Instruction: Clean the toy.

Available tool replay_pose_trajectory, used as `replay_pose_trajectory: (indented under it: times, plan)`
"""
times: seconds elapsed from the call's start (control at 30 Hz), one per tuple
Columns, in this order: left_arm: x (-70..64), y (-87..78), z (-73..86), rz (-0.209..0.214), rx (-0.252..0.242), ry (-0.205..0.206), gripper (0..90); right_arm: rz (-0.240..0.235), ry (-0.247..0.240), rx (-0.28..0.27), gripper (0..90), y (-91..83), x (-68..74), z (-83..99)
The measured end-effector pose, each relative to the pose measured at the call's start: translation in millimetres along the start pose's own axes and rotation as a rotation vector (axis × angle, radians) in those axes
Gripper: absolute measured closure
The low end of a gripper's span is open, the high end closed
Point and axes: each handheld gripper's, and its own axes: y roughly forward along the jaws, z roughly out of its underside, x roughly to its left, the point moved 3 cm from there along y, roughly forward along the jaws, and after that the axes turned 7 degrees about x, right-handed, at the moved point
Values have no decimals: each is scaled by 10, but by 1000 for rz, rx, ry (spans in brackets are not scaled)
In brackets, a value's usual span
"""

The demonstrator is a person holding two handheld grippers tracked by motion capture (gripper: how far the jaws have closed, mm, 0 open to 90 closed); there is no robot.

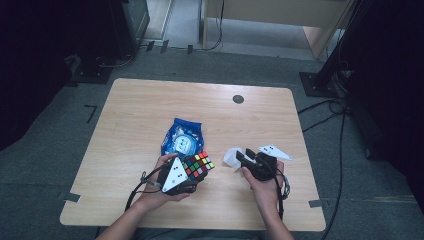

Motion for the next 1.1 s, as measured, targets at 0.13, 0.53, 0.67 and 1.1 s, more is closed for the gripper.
replay_pose_trajectory:
  times: [0.13, 0.53, 0.67, 1.1]
  plan:
    - [4, 6, 4, -5, 2, -7, 337, -162, 60, -24, 434, -111, 213, -63]
    - [-85, 46, -28, -9, 1, -5, 337, -394, 60, 76, 202, -72, 951, 34]
    - [-134, 61, -37, -8, -1, -10, 337, -381, 88, 101, 320, 4, 953, 93]
    - [-88, 51, 52, 78, 5, 4, 337, -336, 97, 109, 342, -66, 760, -11]
